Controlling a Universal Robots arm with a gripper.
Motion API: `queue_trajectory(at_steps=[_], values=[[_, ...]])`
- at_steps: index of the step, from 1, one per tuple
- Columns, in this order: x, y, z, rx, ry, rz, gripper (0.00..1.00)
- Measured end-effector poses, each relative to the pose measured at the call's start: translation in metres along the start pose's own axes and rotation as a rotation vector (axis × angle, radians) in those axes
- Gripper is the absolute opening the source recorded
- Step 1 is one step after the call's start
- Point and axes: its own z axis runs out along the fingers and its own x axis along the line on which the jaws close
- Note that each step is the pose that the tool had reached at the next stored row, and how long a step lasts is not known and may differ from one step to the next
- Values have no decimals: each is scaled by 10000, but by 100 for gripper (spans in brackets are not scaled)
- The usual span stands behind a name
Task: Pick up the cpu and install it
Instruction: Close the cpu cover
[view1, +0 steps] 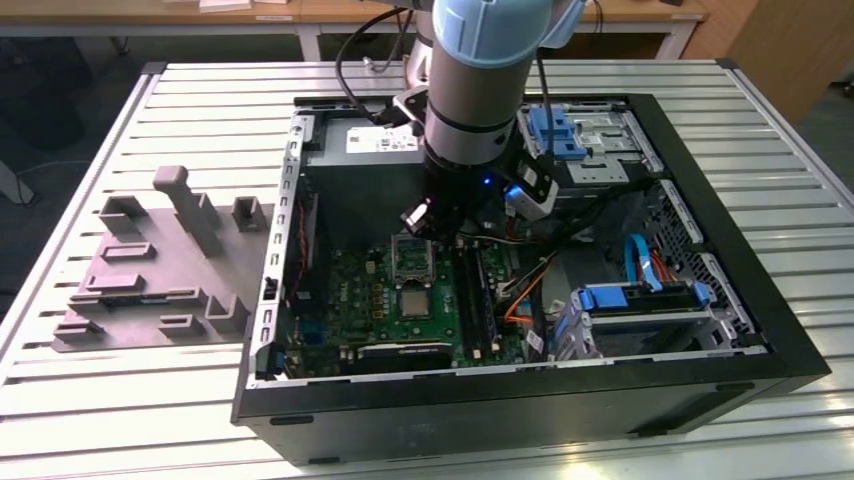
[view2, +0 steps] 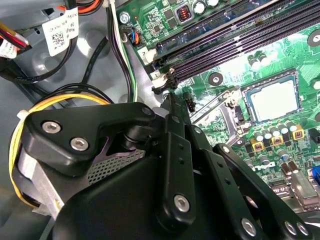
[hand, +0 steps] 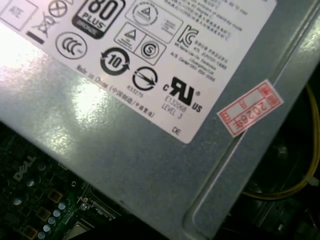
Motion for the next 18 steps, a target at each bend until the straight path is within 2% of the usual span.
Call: queue_trajectory(at_steps=[8, 18], values=[[4, 2, 0, 0, 1, 1, 11], [8, 9, -30, 92, 61, 4, 11]])
